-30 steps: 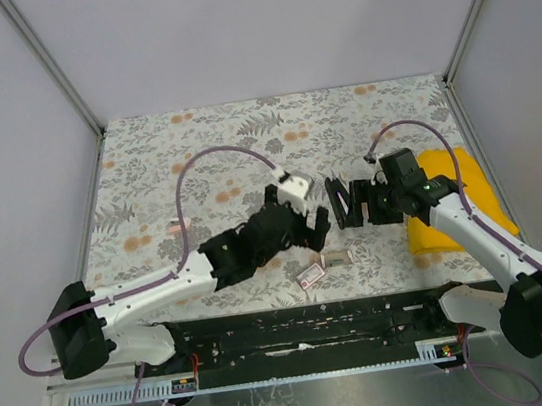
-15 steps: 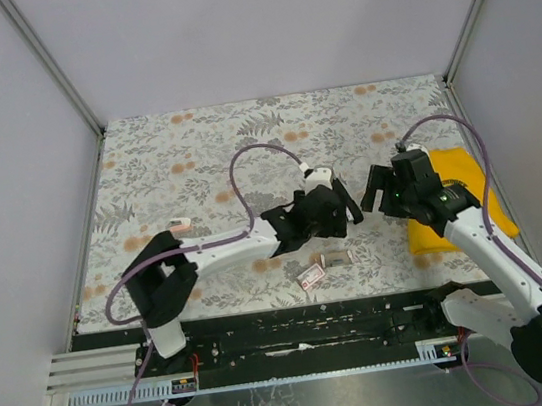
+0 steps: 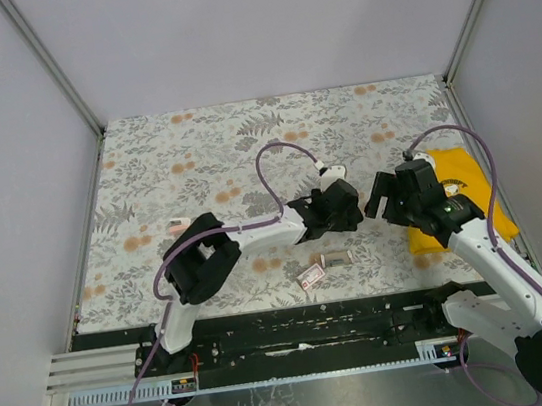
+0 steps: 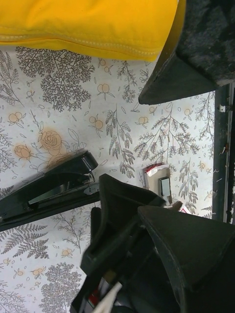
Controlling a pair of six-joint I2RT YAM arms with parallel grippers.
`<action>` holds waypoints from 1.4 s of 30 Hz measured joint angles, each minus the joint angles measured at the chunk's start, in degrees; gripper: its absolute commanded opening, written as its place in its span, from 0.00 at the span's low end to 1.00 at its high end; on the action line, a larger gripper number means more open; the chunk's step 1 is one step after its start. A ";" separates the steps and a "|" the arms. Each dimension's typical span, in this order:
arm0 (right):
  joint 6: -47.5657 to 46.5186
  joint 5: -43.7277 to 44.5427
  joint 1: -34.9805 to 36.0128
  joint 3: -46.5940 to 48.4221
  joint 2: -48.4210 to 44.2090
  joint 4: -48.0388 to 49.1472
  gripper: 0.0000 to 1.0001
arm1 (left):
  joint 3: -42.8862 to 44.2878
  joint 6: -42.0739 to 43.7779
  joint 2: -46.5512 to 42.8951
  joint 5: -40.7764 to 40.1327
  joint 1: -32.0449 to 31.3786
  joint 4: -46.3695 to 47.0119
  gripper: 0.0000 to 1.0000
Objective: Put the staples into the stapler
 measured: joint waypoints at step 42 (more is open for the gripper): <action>-0.07 -9.25 -0.02 -7.04 0.92 3.52 0.90 | 6.32 9.68 7.67 -5.53 3.28 -1.40 0.00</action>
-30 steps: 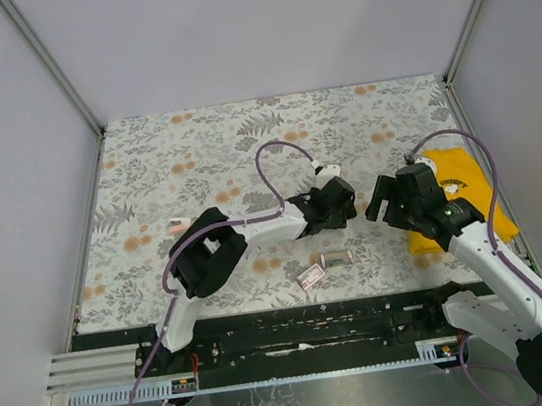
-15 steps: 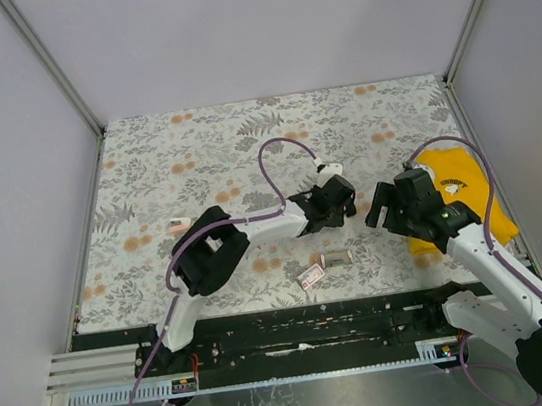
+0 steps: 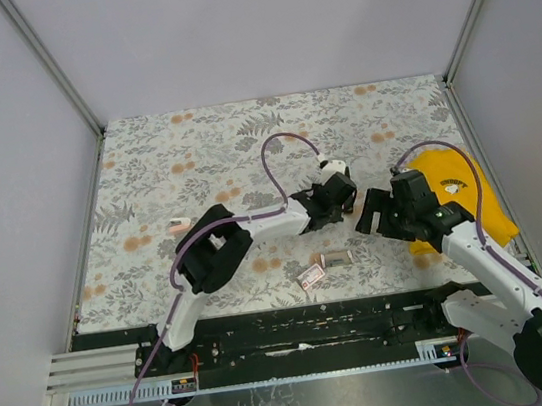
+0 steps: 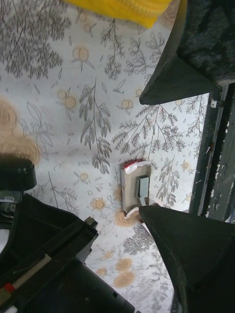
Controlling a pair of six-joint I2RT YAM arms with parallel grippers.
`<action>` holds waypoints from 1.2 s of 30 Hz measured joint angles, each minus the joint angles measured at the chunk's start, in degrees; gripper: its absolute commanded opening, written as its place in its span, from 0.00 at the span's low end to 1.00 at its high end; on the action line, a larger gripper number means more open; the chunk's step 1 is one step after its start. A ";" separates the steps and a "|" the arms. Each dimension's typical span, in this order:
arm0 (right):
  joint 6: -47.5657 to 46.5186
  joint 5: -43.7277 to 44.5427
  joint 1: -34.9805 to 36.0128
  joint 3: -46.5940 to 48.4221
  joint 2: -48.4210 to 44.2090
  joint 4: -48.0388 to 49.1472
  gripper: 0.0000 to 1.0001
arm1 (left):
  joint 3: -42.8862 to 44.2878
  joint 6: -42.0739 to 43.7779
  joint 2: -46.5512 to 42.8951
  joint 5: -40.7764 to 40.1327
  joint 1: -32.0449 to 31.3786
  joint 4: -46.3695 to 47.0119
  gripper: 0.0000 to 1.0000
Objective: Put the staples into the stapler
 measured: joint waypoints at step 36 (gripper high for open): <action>-10.01 20.61 31.91 20.85 28.72 5.46 0.74 | -24.55 -5.20 -23.19 48.33 16.15 -3.82 0.00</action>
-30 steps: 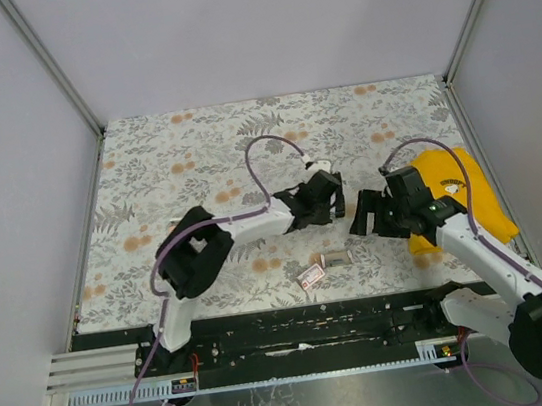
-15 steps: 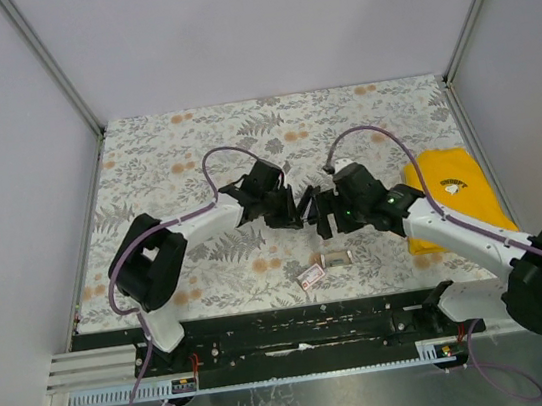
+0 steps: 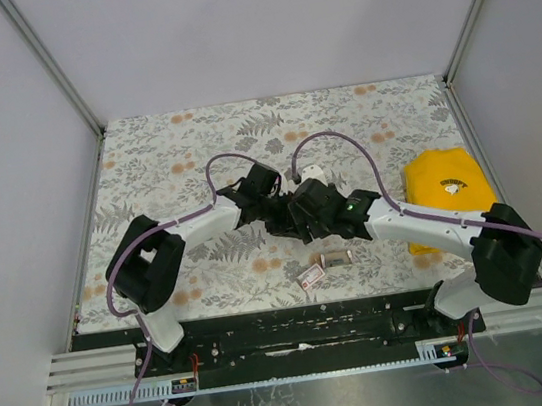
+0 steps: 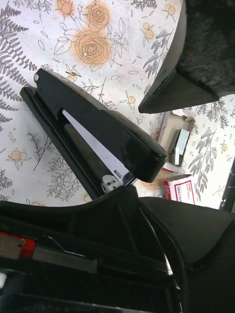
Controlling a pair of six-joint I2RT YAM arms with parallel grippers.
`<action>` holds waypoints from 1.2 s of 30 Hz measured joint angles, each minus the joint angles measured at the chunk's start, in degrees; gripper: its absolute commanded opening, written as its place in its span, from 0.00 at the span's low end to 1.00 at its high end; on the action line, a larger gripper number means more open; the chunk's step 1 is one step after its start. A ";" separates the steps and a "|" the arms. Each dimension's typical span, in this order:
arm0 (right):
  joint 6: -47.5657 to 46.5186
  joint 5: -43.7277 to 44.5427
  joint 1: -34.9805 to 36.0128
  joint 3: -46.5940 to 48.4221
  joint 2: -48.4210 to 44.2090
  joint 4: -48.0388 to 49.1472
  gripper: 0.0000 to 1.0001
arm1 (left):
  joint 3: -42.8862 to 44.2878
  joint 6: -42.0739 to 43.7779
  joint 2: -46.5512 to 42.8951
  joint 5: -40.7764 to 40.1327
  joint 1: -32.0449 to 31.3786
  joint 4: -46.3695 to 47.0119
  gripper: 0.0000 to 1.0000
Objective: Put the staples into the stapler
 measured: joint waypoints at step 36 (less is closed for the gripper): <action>-1.03 9.60 1.64 5.01 -0.11 -9.40 0.44 | -8.61 -4.04 -3.50 4.07 2.14 10.32 0.00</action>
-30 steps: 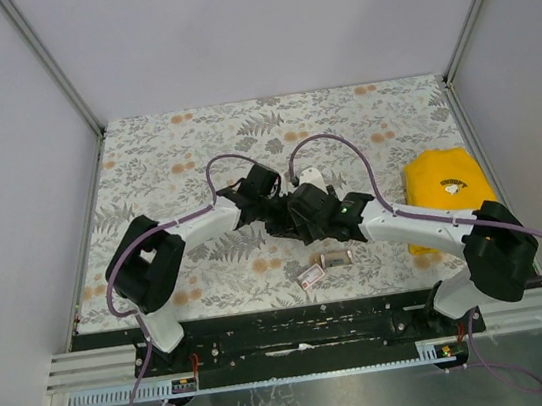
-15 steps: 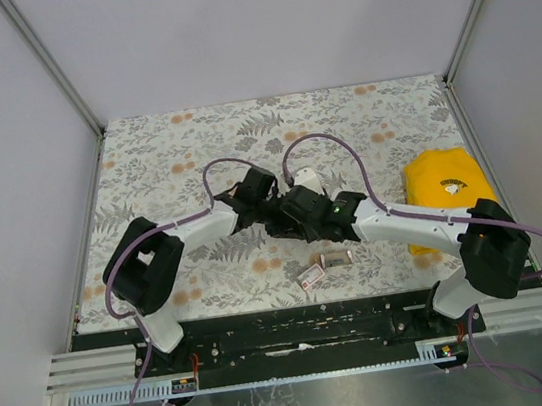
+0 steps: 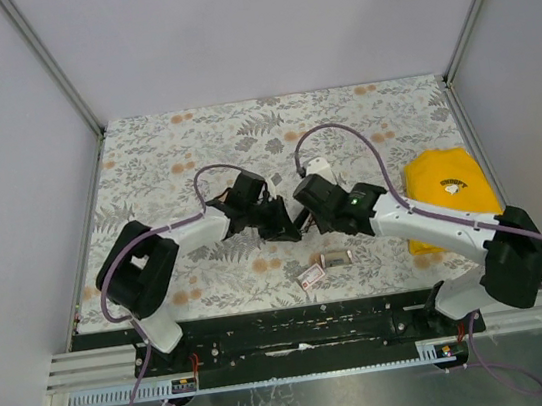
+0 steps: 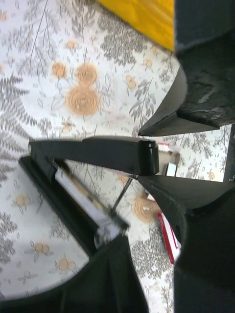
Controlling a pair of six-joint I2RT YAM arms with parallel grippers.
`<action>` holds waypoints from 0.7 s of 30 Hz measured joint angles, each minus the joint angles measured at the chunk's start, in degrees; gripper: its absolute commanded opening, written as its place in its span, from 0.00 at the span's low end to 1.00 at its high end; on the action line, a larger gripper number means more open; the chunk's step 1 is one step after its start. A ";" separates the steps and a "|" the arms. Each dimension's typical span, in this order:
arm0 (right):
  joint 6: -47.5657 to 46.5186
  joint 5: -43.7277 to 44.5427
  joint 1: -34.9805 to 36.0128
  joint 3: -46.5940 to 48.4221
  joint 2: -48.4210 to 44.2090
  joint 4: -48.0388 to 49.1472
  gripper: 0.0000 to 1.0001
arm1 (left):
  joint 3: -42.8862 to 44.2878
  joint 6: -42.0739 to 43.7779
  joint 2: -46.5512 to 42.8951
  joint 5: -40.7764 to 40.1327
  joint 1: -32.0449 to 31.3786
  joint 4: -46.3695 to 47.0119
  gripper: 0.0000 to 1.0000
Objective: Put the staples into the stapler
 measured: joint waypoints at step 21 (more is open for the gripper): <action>-6.40 -1.14 -16.20 -1.66 -3.17 0.96 0.55 | -5.79 3.58 -5.16 1.36 1.75 -1.75 0.00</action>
